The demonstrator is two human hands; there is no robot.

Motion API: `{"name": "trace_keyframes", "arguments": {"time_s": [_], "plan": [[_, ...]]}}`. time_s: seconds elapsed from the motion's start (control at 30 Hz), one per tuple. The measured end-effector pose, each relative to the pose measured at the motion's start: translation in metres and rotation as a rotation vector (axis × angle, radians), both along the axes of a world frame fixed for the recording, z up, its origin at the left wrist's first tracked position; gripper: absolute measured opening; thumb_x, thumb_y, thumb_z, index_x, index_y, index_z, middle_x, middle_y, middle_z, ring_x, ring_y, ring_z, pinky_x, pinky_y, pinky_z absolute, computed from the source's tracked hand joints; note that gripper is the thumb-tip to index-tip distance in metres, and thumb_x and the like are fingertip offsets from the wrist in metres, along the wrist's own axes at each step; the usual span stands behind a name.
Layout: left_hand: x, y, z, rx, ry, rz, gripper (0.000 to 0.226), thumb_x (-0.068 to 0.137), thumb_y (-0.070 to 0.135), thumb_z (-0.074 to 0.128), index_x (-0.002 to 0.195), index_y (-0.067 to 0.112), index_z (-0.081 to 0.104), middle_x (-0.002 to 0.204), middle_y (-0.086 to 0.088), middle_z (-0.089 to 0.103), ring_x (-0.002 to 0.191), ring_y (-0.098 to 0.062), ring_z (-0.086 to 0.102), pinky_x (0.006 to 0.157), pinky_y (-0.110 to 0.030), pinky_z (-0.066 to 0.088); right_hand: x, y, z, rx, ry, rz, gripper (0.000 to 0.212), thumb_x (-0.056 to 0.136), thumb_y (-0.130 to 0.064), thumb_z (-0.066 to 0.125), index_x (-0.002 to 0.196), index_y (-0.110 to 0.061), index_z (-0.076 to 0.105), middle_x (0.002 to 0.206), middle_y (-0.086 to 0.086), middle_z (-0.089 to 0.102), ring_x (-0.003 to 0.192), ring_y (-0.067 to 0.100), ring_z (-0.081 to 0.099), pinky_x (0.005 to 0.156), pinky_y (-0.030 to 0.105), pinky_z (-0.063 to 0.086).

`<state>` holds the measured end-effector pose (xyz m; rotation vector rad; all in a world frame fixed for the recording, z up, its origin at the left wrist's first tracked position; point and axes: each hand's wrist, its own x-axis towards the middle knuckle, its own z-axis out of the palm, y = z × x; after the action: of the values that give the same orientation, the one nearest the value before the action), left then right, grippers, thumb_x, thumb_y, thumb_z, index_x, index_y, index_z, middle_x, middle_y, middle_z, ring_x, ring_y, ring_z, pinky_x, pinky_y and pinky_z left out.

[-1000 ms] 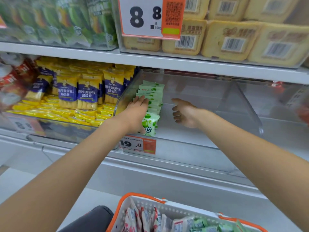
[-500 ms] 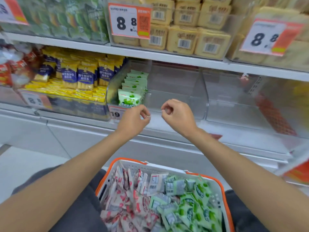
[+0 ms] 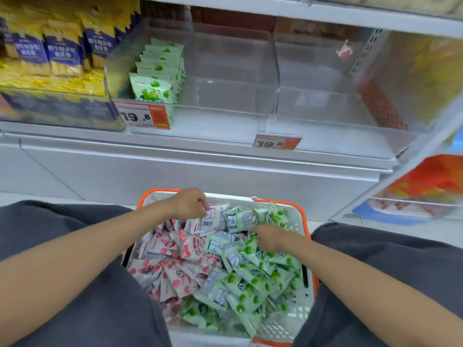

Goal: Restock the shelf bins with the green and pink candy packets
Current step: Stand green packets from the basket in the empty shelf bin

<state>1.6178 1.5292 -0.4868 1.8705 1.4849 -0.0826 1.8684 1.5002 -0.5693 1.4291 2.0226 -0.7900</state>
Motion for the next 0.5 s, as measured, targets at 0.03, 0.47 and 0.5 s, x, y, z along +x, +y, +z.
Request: {"name": "trace_keyframes", "arguments": {"time_s": [0.03, 0.47, 0.5], "plan": [[0.000, -0.002, -0.002, -0.007, 0.000, -0.007, 0.014, 0.091, 0.009, 0.061, 0.102, 0.010, 0.070, 0.077, 0.015, 0.052, 0.066, -0.001, 0.049, 0.055, -0.008, 0.036, 0.003, -0.005, -0.006, -0.015, -0.032, 0.033, 0.065, 0.091, -0.001, 0.045, 0.151, -0.024, 0.032, 0.147, 0.009, 0.044, 0.127, 0.028, 0.049, 0.092, 0.034, 0.045], [-0.001, -0.006, -0.004, -0.118, -0.034, -0.025, 0.025, 0.090, 0.015, 0.066, 0.116, 0.011, 0.064, 0.108, -0.008, 0.068, 0.086, -0.018, 0.063, 0.064, -0.018, 0.045, -0.024, 0.012, 0.019, 0.275, 0.093, 0.247, 0.021, 0.087, -0.007, 0.060, 0.103, -0.014, 0.072, 0.102, 0.006, 0.068, 0.096, 0.020, 0.053, 0.104, 0.038, 0.038], [-0.002, -0.005, -0.003, -0.127, -0.042, -0.003, 0.032, 0.090, 0.015, 0.067, 0.121, 0.010, 0.061, 0.110, -0.006, 0.067, 0.083, -0.014, 0.061, 0.063, -0.018, 0.044, -0.023, 0.020, 0.029, 0.273, 0.178, 0.161, 0.010, 0.087, -0.010, 0.060, 0.088, -0.010, 0.071, 0.090, 0.008, 0.068, 0.081, 0.020, 0.052, 0.093, 0.038, 0.045]]}}
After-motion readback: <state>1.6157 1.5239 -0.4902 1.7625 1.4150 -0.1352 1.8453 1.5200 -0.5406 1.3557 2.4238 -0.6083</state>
